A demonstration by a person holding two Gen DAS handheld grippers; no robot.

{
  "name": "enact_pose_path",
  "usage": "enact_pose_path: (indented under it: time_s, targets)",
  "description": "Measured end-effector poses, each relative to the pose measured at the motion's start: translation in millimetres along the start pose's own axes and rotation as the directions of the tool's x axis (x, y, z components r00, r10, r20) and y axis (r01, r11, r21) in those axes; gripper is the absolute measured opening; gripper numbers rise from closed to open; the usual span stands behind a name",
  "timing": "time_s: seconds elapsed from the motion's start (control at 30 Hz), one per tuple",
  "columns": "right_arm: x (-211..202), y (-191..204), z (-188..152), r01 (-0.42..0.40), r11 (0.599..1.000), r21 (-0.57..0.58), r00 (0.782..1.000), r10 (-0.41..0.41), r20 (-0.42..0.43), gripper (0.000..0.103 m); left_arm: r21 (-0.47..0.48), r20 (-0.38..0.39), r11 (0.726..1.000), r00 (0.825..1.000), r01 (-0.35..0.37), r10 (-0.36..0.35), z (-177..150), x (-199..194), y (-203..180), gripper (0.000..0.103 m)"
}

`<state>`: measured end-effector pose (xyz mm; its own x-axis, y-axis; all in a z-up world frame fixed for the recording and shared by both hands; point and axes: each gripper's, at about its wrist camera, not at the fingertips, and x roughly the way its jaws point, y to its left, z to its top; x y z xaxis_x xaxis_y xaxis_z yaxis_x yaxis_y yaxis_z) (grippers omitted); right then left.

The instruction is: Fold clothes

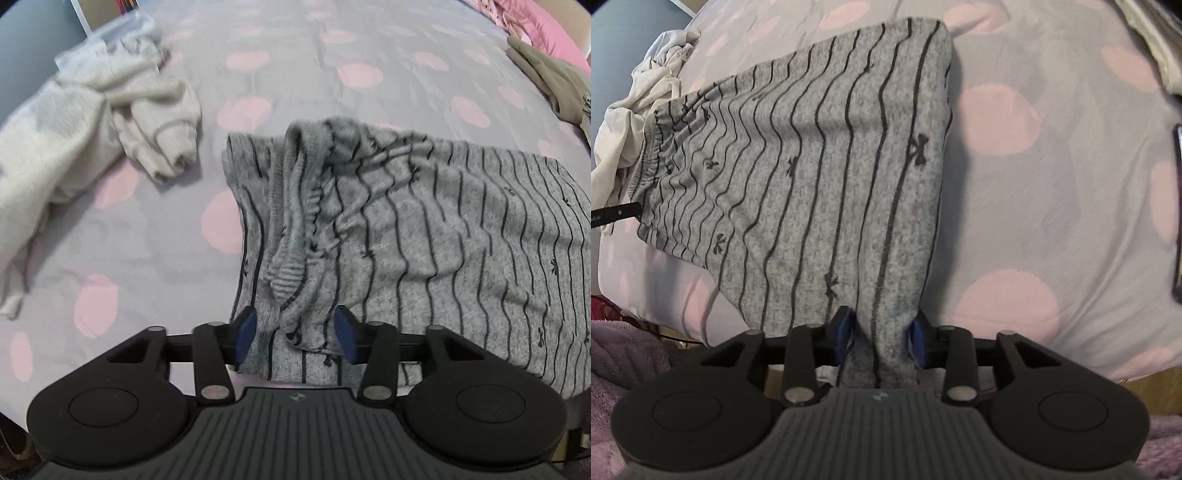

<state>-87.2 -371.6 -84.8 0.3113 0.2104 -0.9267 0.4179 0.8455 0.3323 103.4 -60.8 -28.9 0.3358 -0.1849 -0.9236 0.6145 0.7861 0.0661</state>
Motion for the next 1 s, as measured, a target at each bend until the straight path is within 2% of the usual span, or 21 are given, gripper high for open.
enact_pose_path:
  time_s: [0.1,0.2,0.33,0.5,0.57,0.7,0.8,0.9,1.0]
  targets:
    - [-5,0,4,-0.002,1.000,-0.016,1.000,0.002,-0.010,0.043,0.012,0.051,1.000,0.999,0.009,-0.010,-2,-13,-21,0.045]
    - [-14,11,6,0.046,0.992,-0.121,0.999,-0.046,-0.001,0.043,0.010,0.071,0.998,0.995,0.069,-0.070,-7,-22,-48,0.045]
    - [-29,18,6,0.079,0.954,-0.288,0.997,-0.076,0.023,0.043,-0.011,0.069,0.987,0.985,0.157,-0.156,-14,-29,-85,0.045]
    - [-32,18,7,0.085,0.904,-0.420,0.996,-0.088,0.012,0.042,-0.017,0.042,0.965,0.964,0.263,-0.263,-21,-35,-140,0.045]
    - [-34,15,9,0.117,0.865,-0.487,0.992,-0.122,0.022,0.043,-0.008,0.017,0.958,0.958,0.286,-0.286,-23,-35,-165,0.045]
    - [-36,12,11,0.189,0.729,-0.658,0.979,-0.192,0.068,0.043,0.011,-0.019,0.943,0.943,0.332,-0.332,-27,-33,-209,0.045]
    - [-36,-1,16,0.187,0.651,-0.736,0.978,-0.197,0.074,0.046,0.017,-0.039,0.940,0.940,0.340,-0.339,-29,-29,-231,0.045]
    - [-33,-8,12,0.268,0.547,-0.793,0.961,-0.215,0.177,0.046,0.022,-0.064,0.941,0.940,0.337,-0.335,-31,-23,-250,0.045]
    - [-31,-14,4,0.275,0.465,-0.841,0.960,-0.174,0.218,0.047,0.028,-0.088,0.942,0.939,0.335,-0.331,-34,-17,-270,0.046]
